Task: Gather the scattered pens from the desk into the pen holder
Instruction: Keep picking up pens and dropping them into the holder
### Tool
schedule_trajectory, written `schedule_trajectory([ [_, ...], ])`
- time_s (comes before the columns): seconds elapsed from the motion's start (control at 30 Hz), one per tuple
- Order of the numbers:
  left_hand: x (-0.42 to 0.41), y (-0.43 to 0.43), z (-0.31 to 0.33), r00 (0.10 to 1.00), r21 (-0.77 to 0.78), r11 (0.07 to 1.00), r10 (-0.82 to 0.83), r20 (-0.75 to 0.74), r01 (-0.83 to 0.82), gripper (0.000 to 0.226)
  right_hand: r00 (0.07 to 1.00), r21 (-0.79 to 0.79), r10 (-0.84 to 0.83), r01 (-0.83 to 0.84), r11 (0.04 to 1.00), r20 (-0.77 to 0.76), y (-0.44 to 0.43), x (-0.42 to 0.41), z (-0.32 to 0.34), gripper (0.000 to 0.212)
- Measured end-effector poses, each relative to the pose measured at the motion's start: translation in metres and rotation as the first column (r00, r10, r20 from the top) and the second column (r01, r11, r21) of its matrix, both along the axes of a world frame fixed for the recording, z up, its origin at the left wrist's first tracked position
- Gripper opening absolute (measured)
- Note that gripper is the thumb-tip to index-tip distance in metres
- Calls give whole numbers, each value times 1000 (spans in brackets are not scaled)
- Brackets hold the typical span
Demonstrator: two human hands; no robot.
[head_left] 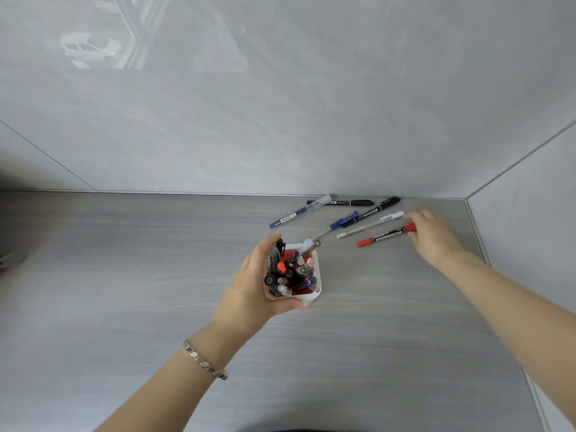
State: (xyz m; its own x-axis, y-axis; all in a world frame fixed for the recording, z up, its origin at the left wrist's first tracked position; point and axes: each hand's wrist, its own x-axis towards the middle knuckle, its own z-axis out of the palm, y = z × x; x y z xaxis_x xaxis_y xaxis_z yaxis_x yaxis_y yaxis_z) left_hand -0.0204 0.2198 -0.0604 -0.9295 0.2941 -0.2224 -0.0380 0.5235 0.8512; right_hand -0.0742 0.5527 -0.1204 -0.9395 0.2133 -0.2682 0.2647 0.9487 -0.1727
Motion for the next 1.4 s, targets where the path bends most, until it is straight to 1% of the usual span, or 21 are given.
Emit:
schedule_trajectory([
  [0.1,1,0,1,1000,-3,1000,6,0,-6,91,996,-151,79,-85,985,-44,-8,14,-2,47],
  [0.17,1,1,2,1000,3,1000,8,2,-8,92,989,-165,126,-137,977,-77,-13,13,-7,53],
  [0.27,1,2,5,1000,6,1000,6,13,-6,94,976,-51,213,-216,975,-44,-17,-1,-10,49],
  [0.37,0,1,6,1000,6,1000,2,19,-2,93,970,69,242,-244,967,31,-24,-9,-7,37],
  [0.4,0,1,6,1000,5,1000,0,18,0,94,956,150,284,-291,945,71,-25,-7,-6,33],
  [0.47,0,0,5,1000,4,1000,0,18,0,95,904,300,383,-424,854,188,-28,2,-5,26],
  [0.5,0,0,4,1000,5,1000,0,20,0,96,880,323,402,-469,822,253,-31,9,-3,24],
  [0.53,0,0,4,1000,6,1000,-1,20,1,97,866,307,399,-485,819,302,-35,17,0,25],
  [0.57,0,0,3,1000,6,1000,-4,18,4,98,867,259,385,-469,844,316,-40,25,5,24],
  [0.63,0,0,3,1000,4,1000,-7,13,7,98,921,40,292,-313,949,259,-50,42,21,15],
  [0.67,0,0,3,1000,5,1000,-5,11,5,98,954,-105,228,-210,972,197,-54,50,31,18],
  [0.7,0,0,2,1000,8,1000,-1,10,1,98,976,-238,171,-136,962,137,-58,58,42,19],
  [0.77,0,-1,2,1000,10,1000,0,10,0,98,992,-425,114,-82,901,50,-65,71,68,17],
  [0.83,0,-1,2,1000,16,1000,-1,9,1,97,993,-546,120,-92,833,16,-72,82,99,20],
  [0.87,1,-1,2,1000,20,1000,-1,8,1,96,990,-574,137,-98,813,25,-75,87,113,23],
  [0.97,1,-1,1,1000,22,1000,1,11,-2,96,973,-576,216,-131,807,81,-83,95,139,22],
  [1.07,1,-1,0,1000,16,1000,-1,5,1,97,946,-484,283,-174,857,160,-91,90,150,18],
  [1.2,1,-2,-1,1000,16,1000,-6,-4,6,98,905,-386,354,-247,889,237,-111,68,156,25],
  [1.27,1,-2,-1,1000,22,1000,-2,-3,2,99,888,-347,369,-266,899,275,-123,54,154,26],
  [1.33,1,-2,-1,1000,28,1000,4,0,-4,100,881,-351,358,-244,904,308,-134,42,152,25],
  [1.4,2,-2,-2,1000,33,999,8,-1,-8,101,914,-407,302,-175,897,272,-141,35,148,13],
])
